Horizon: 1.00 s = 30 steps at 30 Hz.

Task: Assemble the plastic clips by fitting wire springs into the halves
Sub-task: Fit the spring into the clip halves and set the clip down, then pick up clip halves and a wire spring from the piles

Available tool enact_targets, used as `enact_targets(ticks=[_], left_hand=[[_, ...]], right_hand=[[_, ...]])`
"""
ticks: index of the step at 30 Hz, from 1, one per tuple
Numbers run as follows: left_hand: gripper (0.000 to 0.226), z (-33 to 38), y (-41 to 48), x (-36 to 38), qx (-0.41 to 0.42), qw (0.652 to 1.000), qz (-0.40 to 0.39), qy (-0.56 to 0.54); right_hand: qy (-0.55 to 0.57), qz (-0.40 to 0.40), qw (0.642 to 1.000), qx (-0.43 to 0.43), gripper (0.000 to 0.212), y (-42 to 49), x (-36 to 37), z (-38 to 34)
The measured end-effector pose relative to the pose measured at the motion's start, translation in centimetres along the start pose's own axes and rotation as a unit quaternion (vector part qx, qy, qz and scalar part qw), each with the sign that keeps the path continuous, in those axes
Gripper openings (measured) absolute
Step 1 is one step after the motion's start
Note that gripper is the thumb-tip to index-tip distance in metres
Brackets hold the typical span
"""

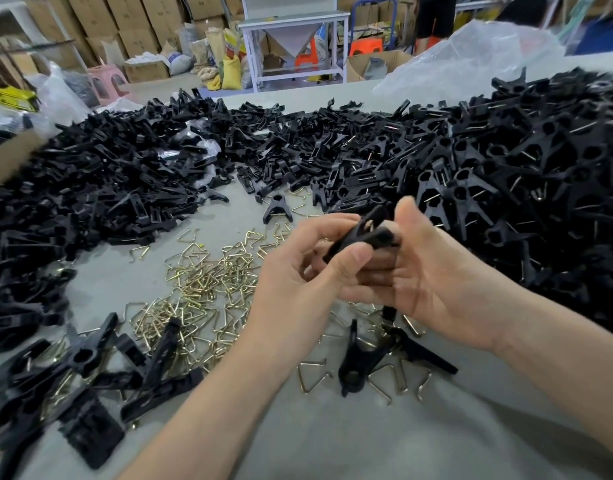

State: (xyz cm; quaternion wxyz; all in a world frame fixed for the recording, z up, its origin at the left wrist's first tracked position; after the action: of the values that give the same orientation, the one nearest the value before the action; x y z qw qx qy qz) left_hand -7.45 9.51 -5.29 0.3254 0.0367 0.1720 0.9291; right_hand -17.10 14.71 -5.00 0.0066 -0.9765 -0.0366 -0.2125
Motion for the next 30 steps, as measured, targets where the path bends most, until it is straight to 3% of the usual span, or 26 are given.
enact_targets(ticks=[2,5,11,14,17,21,25,28,30], left_hand=[[0.017,0.3,0.1,-0.3,0.023,0.998,0.008,0.051],[0.018,0.7,0.1,-0.4,0.046,0.992,0.009,0.113],[0.033,1.5,0.3,-0.8,0.087,0.973,-0.022,0.212],[0.029,2.0,0.2,-0.6,0.107,0.963,-0.026,0.245],[0.044,2.4,-0.1,-0.2,0.118,0.962,-0.026,0.244],[0.044,2.5,0.5,-1.8,0.120,0.946,0.030,0.300],[0.049,0.9,1.3,-5.9,0.019,0.895,0.110,0.432],[0.054,-1.4,1.2,-8.2,-0.116,0.835,0.075,0.533],[0.056,-2.3,1.0,-8.7,-0.171,0.810,0.043,0.560]], right_hand=[[-0.086,0.032,0.995,-0.047,0.026,-0.1,-0.6,-0.8],[-0.221,0.111,0.963,-0.111,0.034,-0.7,-1.4,-2.4],[-0.506,0.138,0.843,-0.121,0.057,-1.6,-1.2,-4.3],[-0.593,0.140,0.783,-0.125,0.057,-2.3,-0.9,-5.2],[-0.676,0.132,0.709,-0.151,0.046,-3.3,-1.0,-6.3],[-0.692,0.220,0.656,-0.204,0.043,-5.0,-3.1,-9.9],[-0.711,0.352,0.574,-0.204,0.062,-6.2,-7.0,-14.0],[-0.776,0.408,0.472,-0.096,0.087,-5.9,-9.3,-14.6],[-0.792,0.416,0.447,-0.028,0.097,-5.4,-9.8,-13.7]])
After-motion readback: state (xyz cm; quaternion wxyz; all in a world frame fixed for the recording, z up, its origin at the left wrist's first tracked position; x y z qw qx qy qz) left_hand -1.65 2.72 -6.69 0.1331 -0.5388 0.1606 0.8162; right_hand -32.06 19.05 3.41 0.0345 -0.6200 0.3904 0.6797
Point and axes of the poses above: each hand's wrist, its own y-axis towards the middle knuckle, its own x-axis out of the palm, z = x × y, the point moved 6 cm from there along y, towards the middle knuckle, and after that the axes turned 2 degrees about x, right-handed, at the moved point
